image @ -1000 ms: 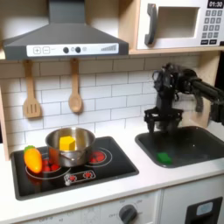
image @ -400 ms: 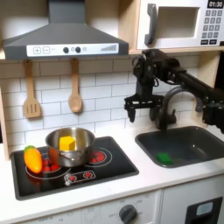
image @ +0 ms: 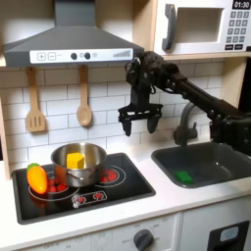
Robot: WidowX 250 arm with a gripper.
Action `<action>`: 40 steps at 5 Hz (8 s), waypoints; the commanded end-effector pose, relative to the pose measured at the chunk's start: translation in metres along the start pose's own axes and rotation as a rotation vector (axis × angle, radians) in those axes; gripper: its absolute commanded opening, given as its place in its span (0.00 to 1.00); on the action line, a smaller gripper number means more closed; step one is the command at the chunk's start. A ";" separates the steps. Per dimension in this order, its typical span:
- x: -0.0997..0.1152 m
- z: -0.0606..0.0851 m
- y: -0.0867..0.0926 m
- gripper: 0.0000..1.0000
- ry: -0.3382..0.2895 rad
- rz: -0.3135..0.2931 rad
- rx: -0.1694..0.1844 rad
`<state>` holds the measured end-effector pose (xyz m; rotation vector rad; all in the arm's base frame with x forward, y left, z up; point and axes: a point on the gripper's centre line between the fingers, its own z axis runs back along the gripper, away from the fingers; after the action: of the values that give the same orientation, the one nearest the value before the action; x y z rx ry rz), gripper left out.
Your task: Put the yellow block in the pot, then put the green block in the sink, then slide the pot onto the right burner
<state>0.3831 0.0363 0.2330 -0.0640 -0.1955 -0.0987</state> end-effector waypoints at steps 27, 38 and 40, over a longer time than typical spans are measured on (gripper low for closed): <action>-0.023 -0.072 0.078 0.00 0.131 0.105 0.020; -0.023 -0.067 0.016 1.00 0.116 -0.041 -0.016; -0.019 -0.052 0.008 1.00 0.081 -0.051 -0.032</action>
<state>0.3750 0.0430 0.1741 -0.0863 -0.1049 -0.1548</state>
